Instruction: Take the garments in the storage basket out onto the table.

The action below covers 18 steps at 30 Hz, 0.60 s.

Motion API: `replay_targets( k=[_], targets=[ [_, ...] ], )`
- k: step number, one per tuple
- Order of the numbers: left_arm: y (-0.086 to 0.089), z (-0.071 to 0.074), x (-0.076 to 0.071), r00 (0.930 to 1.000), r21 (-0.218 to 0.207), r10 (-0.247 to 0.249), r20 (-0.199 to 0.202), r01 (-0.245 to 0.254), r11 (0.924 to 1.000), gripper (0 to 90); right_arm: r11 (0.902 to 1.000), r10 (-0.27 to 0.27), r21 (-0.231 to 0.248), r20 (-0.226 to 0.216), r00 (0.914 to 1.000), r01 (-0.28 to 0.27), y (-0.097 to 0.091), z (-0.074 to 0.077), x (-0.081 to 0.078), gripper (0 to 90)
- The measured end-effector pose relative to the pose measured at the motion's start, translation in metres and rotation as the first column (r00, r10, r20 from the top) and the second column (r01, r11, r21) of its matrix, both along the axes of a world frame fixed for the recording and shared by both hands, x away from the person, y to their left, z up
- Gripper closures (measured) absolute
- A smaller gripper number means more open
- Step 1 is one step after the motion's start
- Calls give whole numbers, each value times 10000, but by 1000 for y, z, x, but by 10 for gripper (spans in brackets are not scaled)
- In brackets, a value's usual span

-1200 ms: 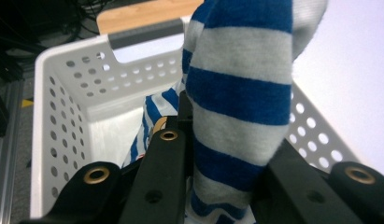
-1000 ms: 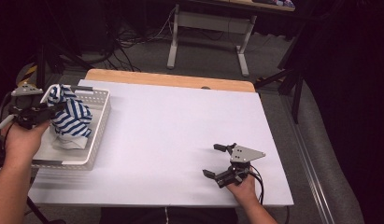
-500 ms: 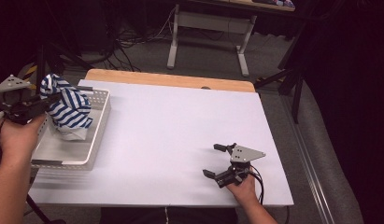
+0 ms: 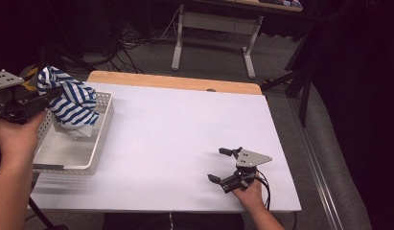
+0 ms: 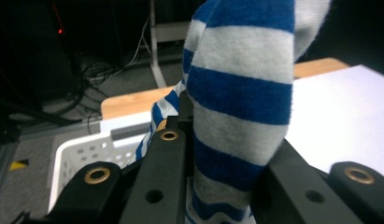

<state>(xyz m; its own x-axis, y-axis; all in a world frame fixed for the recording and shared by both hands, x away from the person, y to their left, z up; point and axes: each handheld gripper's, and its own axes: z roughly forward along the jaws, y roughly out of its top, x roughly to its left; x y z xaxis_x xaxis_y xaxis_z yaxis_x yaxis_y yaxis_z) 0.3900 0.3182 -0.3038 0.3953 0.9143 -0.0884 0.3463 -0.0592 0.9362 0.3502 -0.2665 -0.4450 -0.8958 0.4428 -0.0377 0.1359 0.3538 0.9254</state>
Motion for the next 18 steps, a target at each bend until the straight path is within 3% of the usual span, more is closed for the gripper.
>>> replay_targets(
  k=[10,18],
  targets=[
    [-24,13,-2,9947,-516,-917,466,941,9942,820,10000,-6,15,-2,10000,6,0,0,0,1],
    [-54,19,3,9814,-729,-1793,683,1841,9802,820,10000,6,33,-6,10000,-6,0,0,0,1]
  ],
)
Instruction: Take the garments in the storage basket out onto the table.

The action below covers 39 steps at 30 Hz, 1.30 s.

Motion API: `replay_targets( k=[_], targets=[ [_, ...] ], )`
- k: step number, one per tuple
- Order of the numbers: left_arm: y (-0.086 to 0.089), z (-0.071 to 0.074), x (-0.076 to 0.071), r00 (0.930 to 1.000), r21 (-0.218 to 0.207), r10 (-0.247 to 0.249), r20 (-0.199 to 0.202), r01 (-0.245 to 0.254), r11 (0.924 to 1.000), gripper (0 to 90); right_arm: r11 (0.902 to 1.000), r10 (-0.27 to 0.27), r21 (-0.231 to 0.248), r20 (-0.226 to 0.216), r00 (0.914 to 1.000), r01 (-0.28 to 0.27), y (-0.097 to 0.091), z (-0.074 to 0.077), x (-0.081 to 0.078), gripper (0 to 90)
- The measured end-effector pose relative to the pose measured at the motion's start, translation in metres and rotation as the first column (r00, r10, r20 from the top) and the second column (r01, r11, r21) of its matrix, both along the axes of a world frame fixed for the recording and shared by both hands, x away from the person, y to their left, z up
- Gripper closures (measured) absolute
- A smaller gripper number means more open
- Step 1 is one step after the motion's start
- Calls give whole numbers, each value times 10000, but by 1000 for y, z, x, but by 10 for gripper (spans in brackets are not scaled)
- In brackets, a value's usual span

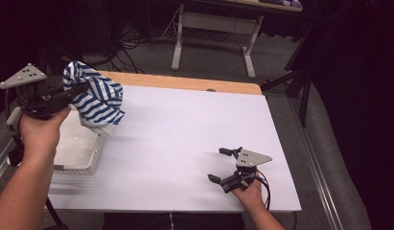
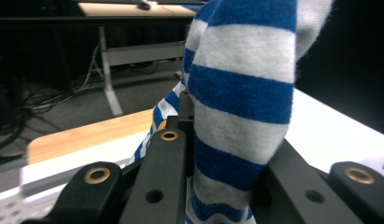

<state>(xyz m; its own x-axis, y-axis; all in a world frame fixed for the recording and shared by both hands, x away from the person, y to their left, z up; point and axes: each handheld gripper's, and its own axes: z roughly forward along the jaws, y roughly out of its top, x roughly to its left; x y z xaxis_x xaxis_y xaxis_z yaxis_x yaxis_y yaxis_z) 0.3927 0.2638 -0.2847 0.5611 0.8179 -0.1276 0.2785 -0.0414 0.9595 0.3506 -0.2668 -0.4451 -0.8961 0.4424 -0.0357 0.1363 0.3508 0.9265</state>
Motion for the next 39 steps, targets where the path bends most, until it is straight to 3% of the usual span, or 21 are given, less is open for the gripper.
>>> replay_targets(
  k=[12,23,39],
  targets=[
    [-49,-2,12,9932,-178,-1165,6,1165,9930,820,9999,101,-56,-40,9999,-102,3,-1,0,1],
    [-93,-10,25,9770,-258,-2125,-153,2121,9769,820,9998,164,-95,2,9999,-164,4,-2,0,1],
    [-144,-26,39,9547,-320,-2951,-390,2940,9553,819,9999,131,-14,-33,9999,-131,3,-2,0,1]
  ],
)
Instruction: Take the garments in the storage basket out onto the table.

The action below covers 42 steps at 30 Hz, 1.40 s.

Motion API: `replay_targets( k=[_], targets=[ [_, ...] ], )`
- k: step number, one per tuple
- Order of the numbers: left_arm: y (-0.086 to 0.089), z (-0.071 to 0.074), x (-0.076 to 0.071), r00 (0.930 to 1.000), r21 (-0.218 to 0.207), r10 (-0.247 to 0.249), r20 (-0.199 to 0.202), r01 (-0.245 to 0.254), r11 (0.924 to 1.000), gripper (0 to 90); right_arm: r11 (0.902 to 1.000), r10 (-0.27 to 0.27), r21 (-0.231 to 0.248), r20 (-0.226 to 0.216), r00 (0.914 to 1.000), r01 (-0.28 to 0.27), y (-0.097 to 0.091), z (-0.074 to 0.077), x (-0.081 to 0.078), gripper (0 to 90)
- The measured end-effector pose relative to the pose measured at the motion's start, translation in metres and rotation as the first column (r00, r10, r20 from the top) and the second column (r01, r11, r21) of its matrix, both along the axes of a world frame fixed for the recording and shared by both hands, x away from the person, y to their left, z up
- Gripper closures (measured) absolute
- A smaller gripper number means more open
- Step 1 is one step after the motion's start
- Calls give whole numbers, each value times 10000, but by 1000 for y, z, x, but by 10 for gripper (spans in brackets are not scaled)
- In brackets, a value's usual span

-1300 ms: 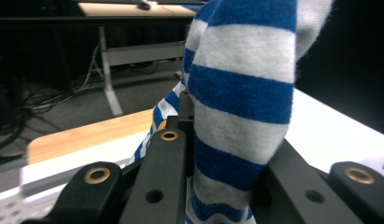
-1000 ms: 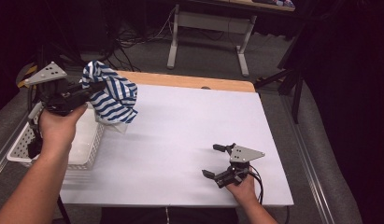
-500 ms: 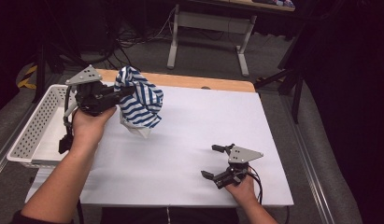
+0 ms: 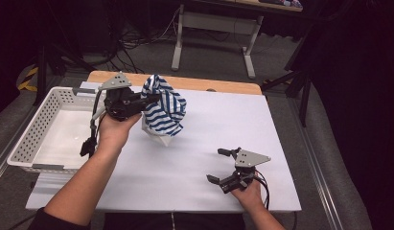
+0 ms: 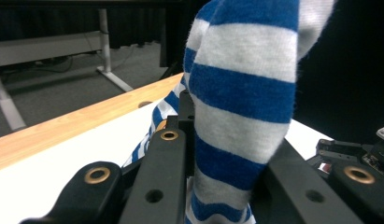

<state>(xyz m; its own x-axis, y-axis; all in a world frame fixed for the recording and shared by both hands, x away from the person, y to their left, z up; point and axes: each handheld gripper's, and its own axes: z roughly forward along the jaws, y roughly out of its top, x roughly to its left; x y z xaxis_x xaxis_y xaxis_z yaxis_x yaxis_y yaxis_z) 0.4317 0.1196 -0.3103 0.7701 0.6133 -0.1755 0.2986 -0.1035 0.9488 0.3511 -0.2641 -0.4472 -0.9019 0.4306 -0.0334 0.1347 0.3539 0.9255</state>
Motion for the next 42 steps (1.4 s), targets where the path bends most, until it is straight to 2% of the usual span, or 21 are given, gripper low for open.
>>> replay_targets(
  k=[12,20,42],
  targets=[
    [-36,-18,10,9975,160,-571,-405,578,9982,818,10000,-7,70,-29,10000,7,-1,0,0,1],
    [-54,-28,15,9946,210,-812,-640,827,9964,818,10000,5,86,-32,10000,-5,-1,0,0,1],
    [-82,-70,35,9796,771,-1031,-1725,1178,9900,801,10000,38,72,-21,10000,-38,-1,0,0,1]
  ],
)
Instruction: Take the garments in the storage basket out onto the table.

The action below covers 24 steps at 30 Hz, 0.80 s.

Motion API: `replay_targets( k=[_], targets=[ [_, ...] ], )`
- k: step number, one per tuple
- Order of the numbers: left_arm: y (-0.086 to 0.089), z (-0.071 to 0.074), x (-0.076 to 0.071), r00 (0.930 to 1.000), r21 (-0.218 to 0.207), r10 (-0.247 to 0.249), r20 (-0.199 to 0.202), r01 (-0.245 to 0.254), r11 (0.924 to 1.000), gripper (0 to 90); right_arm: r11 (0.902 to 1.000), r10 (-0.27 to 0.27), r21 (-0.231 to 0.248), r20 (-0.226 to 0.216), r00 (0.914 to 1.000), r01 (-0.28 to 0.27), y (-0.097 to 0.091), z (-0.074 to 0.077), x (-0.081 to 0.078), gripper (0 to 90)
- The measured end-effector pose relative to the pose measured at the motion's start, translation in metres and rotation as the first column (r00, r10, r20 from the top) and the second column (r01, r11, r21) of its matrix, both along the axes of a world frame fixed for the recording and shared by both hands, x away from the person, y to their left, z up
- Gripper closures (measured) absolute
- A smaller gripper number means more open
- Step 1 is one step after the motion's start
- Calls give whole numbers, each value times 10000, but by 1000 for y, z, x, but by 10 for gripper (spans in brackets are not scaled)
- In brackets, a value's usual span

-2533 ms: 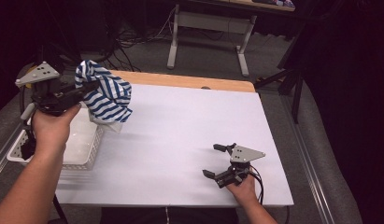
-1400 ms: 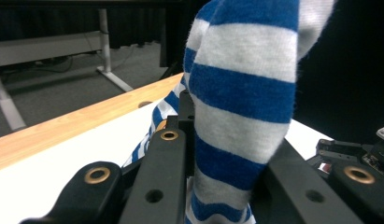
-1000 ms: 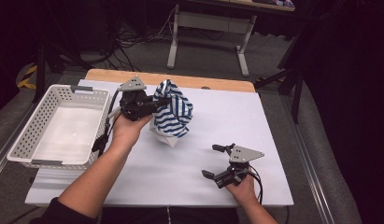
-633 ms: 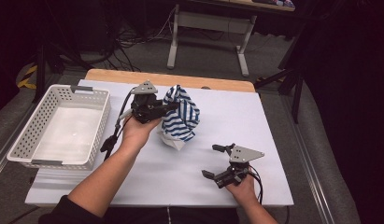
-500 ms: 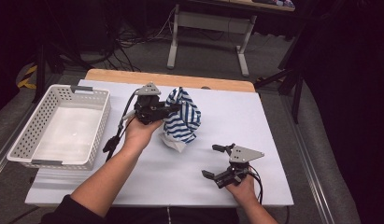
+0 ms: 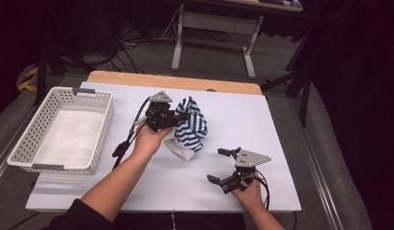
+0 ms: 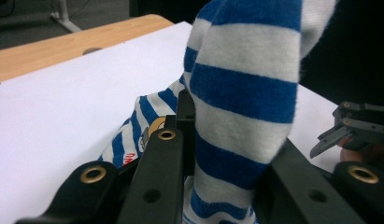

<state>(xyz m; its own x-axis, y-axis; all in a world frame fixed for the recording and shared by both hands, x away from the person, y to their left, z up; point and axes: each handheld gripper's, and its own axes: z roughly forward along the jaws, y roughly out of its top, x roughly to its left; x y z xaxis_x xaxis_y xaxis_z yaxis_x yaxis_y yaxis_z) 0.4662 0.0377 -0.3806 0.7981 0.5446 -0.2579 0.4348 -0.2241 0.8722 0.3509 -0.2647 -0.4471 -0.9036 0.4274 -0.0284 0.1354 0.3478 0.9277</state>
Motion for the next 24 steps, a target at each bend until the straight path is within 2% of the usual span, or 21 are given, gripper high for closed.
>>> replay_targets(
  k=[7,12,14,16,19,21,24],
  targets=[
    [-8,-12,4,9999,352,-67,-151,72,9994,784,10000,-17,25,14,10000,17,0,0,0,1],
    [-11,-19,9,9994,315,-160,-320,170,9994,751,10000,-60,24,3,10000,60,0,0,0,1],
    [-11,-20,9,9987,257,-241,-447,253,9994,702,9999,-97,32,7,10000,97,-1,-1,0,1],
    [-11,-20,9,9982,281,-327,-504,341,9990,609,9999,-139,52,10,9999,139,-1,0,0,1],
    [-7,-19,5,9997,475,-146,-179,155,9988,410,9996,-249,153,-47,9997,250,-3,0,2,1],
    [-2,-18,2,10000,537,-19,3,19,9986,359,9992,-332,204,-64,9994,334,-4,0,2,1],
    [8,-19,-5,10000,500,1,73,-4,9988,317,9984,-488,278,-67,9988,490,-6,0,3,1]
  ],
)
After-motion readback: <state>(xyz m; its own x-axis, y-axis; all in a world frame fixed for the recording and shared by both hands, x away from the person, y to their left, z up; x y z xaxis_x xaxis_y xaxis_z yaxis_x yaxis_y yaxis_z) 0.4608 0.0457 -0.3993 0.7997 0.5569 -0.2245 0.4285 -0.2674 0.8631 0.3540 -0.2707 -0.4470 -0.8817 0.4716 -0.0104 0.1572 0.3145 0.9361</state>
